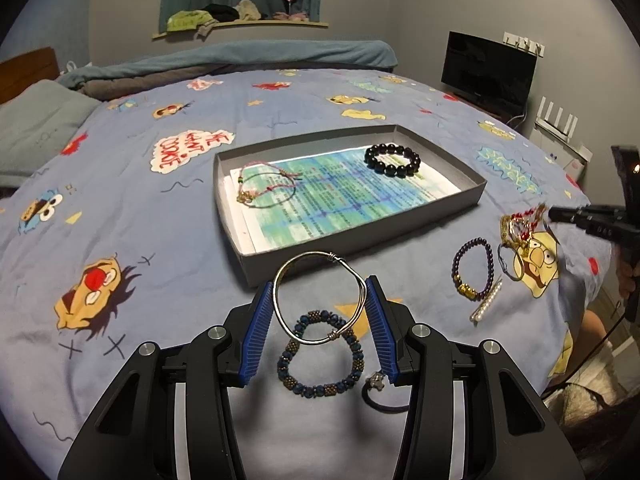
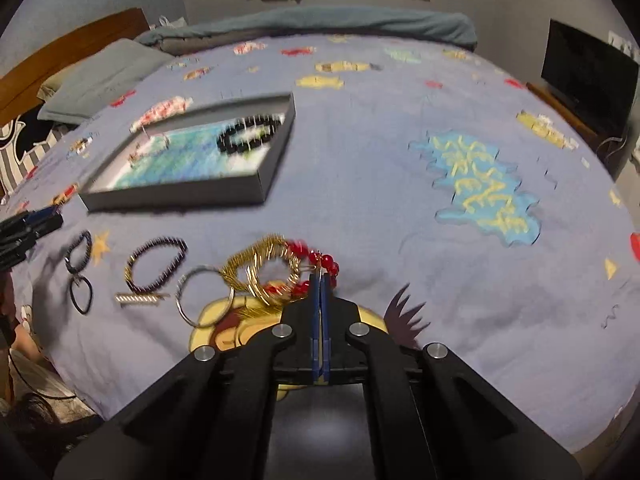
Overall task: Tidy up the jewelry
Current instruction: 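Carry the hoop and red-bead chain over the tray with both tools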
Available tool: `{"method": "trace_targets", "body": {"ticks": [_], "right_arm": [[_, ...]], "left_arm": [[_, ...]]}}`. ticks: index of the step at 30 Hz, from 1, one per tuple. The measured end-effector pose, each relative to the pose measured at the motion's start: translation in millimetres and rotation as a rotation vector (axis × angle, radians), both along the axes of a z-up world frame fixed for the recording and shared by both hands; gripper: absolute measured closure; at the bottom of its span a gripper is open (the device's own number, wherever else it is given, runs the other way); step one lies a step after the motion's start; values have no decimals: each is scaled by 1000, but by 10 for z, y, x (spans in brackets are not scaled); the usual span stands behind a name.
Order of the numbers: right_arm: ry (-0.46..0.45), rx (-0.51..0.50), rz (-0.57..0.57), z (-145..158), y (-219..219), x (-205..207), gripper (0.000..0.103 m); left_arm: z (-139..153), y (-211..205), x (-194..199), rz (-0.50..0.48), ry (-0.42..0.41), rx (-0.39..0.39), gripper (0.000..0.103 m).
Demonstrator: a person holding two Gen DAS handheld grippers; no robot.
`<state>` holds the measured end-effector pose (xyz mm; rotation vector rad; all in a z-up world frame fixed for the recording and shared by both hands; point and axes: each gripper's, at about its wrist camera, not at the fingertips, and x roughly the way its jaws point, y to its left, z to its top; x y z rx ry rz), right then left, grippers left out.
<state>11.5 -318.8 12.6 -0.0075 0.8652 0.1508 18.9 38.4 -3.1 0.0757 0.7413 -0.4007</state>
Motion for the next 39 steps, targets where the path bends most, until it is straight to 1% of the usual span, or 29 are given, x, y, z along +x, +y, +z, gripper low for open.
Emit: {"method": "trace_targets", "body": {"ticks": [4,7,13,24,28,33,39], "right_arm": [[-71,-5,15,297,13,-32,103],[-108,1,30,471,35,-54,103],[-153,-1,62,724,99,-75,103],[-242,3,129,1172,267,-72,103],[-253,3,145,1259,311,-49,103],[-248,-1,181,1290,427,37,103],[-241,5,224,1240,675,298,103]], "left_arm": [[36,13,-6,1,-8,-5,55],[55,15,-14,0,-12,-7,55],[84,26,-14,-3,-16,-5,55],[294,49,21,-13,-55,-12,55],[298,36,34,-19,-56,-10,55],[316,9,110,-37,-46,-15,55],[370,-82,416,-54,-38,25,55]]}}
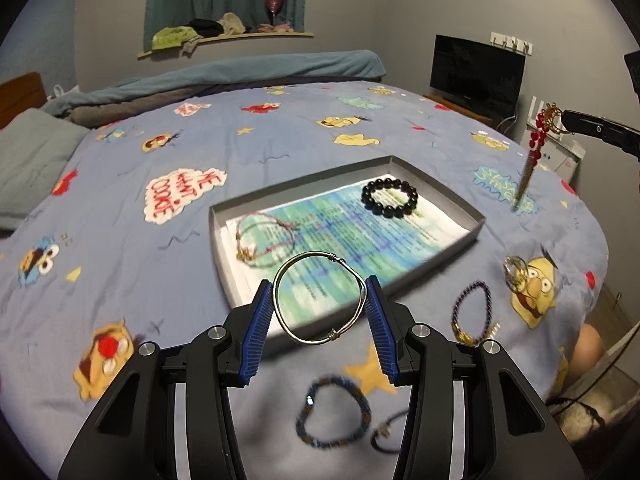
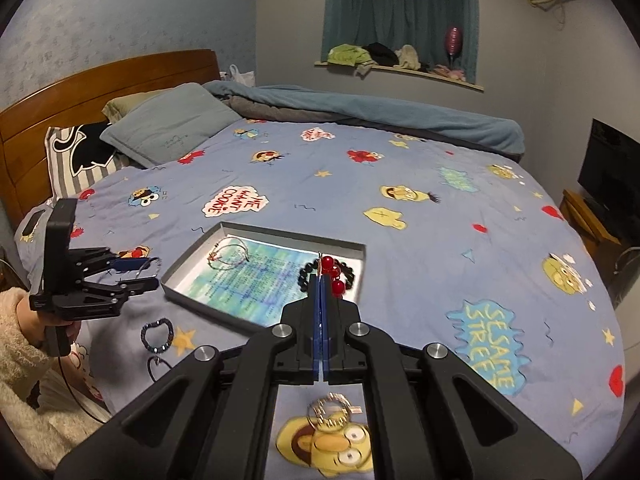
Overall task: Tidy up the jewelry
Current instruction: 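Carry the hoop and red-bead chain over the tray with both tools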
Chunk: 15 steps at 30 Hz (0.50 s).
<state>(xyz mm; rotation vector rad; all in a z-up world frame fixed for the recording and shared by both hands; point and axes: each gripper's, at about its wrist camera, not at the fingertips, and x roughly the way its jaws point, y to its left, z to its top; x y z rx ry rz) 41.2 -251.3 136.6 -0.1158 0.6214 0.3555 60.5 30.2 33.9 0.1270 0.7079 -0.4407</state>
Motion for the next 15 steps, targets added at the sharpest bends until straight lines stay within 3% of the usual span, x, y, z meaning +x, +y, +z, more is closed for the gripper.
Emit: {"method": "trace_targets", "body": {"ticks": [8,15], "right_arm": [[13,-10,75,-166,492,491,103],[103,26,113,-508,799,831,103]], "left_arm": [[-77,-160,544,25,32,58,55],[-257,-130,819,45,108,37,55]]}}
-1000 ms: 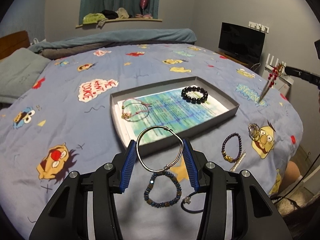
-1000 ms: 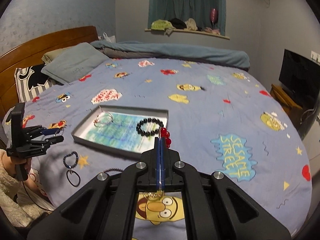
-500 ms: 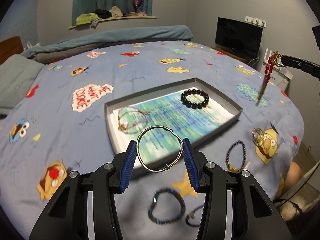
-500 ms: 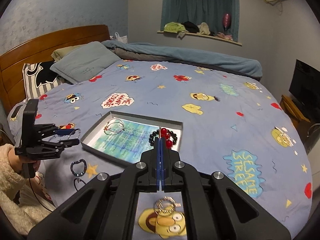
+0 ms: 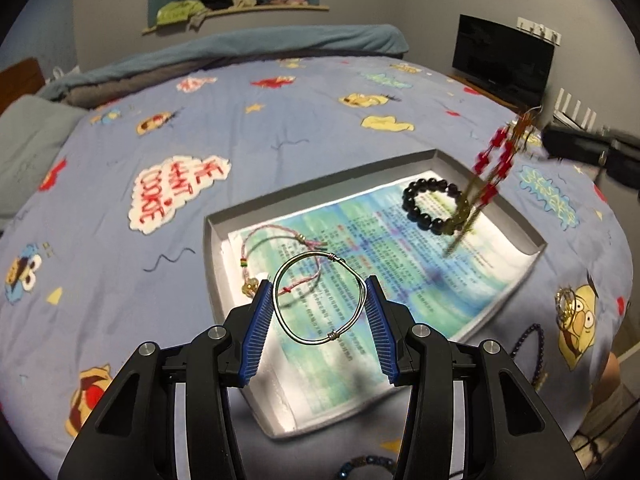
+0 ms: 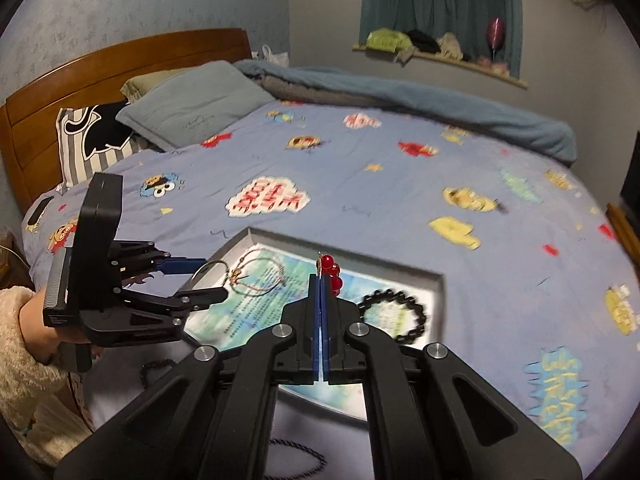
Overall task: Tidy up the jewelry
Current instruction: 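Carry the hoop and red-bead chain over the tray with both tools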
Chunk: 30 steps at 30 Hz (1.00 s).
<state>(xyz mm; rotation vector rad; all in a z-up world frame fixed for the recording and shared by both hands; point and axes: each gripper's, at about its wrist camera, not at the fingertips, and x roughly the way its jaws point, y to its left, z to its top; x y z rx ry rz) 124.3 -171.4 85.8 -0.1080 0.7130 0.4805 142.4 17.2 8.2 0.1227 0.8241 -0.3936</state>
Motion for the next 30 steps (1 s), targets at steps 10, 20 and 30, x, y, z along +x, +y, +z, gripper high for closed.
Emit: {"method": "trace_targets", "body": {"ticks": [10,20,30], "right_arm": [[213,-49,-40,-742,-71,211,103],[267,-128,-89,-942,-225,318,103],[265,-117,-82,-921,-210,297,101]], "left_arm": [[-331,30,126,1,81,29,55],[-432,-37,142,-25,110,55,55],[-448,-72,116,-34,117,38,51]]}}
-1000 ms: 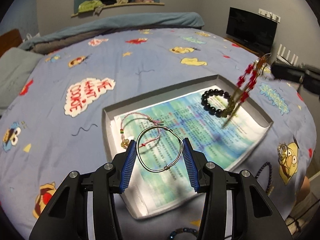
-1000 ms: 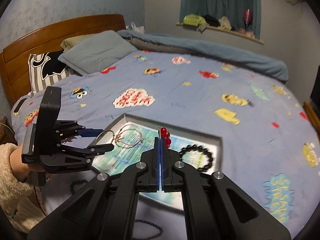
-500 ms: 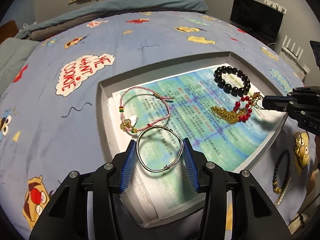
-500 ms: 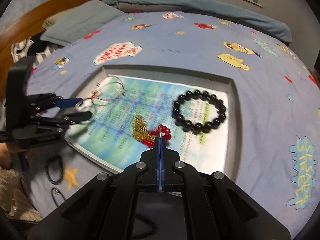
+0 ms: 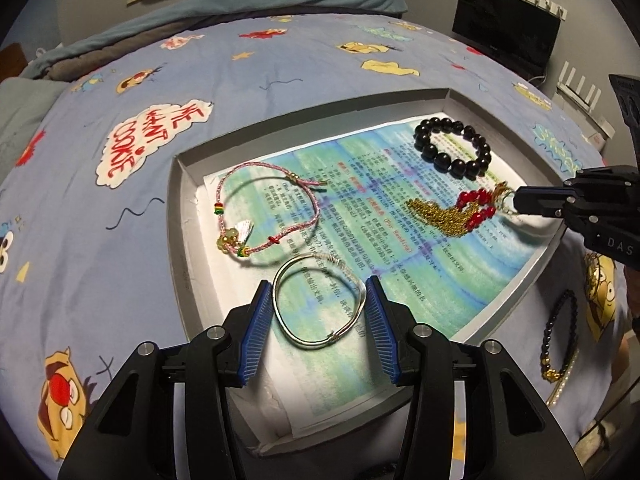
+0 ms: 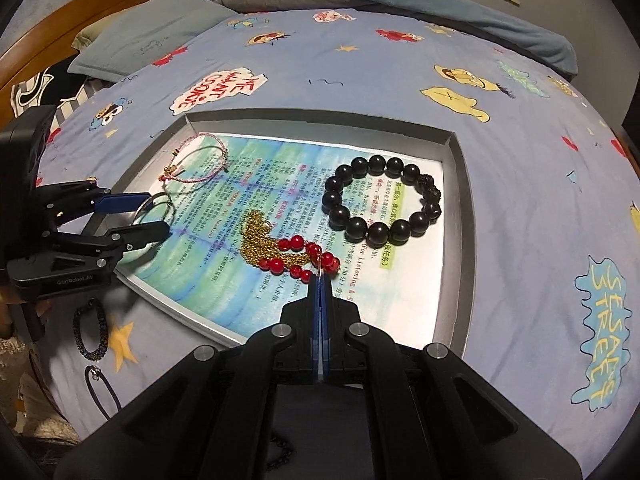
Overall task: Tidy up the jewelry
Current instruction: 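Carry the hoop and red-bead chain over the tray with both tools, then open both tools to drop the hoop and red-bead chain into the tray, then grasp the blue beaded bracelet with the left tool while the right tool grasps the gold ring clip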
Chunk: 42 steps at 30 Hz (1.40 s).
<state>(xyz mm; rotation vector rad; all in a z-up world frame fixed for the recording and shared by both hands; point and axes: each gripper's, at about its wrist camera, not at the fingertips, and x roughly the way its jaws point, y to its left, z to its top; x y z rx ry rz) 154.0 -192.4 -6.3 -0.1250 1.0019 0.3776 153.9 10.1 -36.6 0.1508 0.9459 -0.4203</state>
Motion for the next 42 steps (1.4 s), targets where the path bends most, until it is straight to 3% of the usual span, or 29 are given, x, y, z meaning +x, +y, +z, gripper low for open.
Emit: {"method": "trace_targets", "body": {"ticks": [2,4,6,9,10,19,34,42], "right_arm": [[-13,1,2,39,12,-21,100],[-23,9,3,73,12,-52,83],[-32,18,3,109,11,-83,75],[-47,26,-6,177,-10,-134,72],[-52,29,-9,195,-21,-146,65],[-114,40,-53,417,-189,-375,36],[-172,41,-143,592,-546,-764,8],[-194,40,-174,591,-626,-935,6]], "left_arm": [[36,9,-27,5,-13,-5,46],[82,35,-55,14,-25,-19,41],[125,65,-79,24,-33,-31,35],[202,107,-127,36,-51,-45,28],[238,125,-153,44,-63,-49,26],[426,238,-358,90,-108,-62,19],[640,383,-788,126,-169,-64,13],[637,483,-976,150,-175,-66,12]]}}
